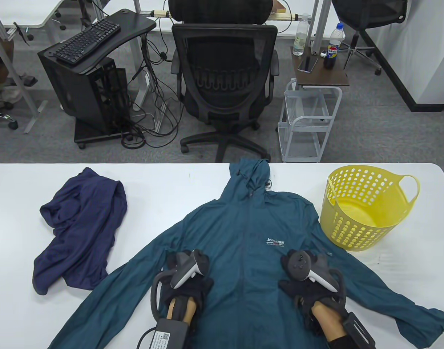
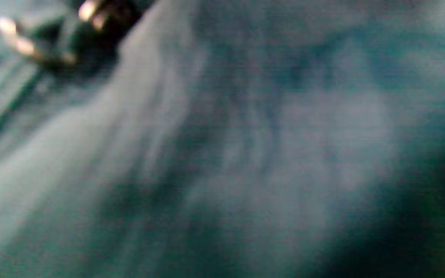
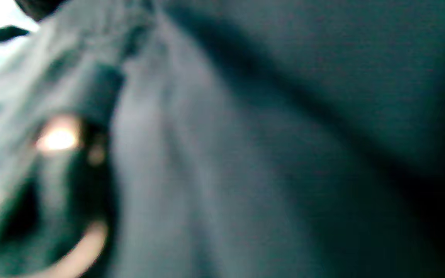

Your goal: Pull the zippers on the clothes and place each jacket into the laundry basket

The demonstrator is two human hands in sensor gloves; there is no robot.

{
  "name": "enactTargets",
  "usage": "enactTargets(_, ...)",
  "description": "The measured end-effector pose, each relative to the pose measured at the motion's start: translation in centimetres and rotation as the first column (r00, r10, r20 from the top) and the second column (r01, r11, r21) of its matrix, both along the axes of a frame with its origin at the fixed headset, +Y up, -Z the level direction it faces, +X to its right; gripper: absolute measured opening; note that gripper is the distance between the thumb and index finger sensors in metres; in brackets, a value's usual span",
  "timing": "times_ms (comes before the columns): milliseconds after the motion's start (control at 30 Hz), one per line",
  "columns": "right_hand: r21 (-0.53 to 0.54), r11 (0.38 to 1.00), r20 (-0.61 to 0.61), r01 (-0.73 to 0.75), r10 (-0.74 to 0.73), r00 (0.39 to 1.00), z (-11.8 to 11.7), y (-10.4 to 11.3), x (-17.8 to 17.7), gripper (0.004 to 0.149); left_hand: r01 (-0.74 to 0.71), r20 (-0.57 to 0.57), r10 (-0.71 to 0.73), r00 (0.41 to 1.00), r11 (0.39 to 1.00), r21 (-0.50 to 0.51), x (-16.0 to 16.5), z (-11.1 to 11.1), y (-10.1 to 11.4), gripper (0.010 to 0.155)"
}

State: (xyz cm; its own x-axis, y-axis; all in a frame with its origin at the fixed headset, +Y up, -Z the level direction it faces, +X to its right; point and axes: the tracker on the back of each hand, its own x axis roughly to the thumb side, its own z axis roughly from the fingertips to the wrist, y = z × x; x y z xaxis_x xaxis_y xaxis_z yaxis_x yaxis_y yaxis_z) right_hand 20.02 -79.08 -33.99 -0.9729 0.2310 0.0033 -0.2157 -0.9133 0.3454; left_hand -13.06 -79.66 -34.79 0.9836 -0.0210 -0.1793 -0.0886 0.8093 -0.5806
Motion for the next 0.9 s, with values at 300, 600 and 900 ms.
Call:
enactTargets(300, -0.052, 0.997, -0.131, -0.059, 0.052, 0.990, 4.2, 2.4, -1.9, 0.063, 0.145, 0.002, -0.148, 0.989, 0.972, -0.187, -0.5, 2.4, 4.6, 0.064)
enactTargets(600, 0.011, 1.000, -0.143, -0.026, 0.027, 0.989, 5.0, 2.8, -1.7, 0.056, 0.067, 0.018, -0.068, 0.997, 0.995, 0.069, 4.5, -2.1, 8.8, 0.064)
enactTargets(900, 0.028, 0.998, -0.153, -0.058, 0.061, 0.986, 5.1, 2.7, -2.2, 0.057, 0.205, 0.089, -0.267, 0.960, 0.880, 0.429, 12.5, -10.5, 7.4, 0.058)
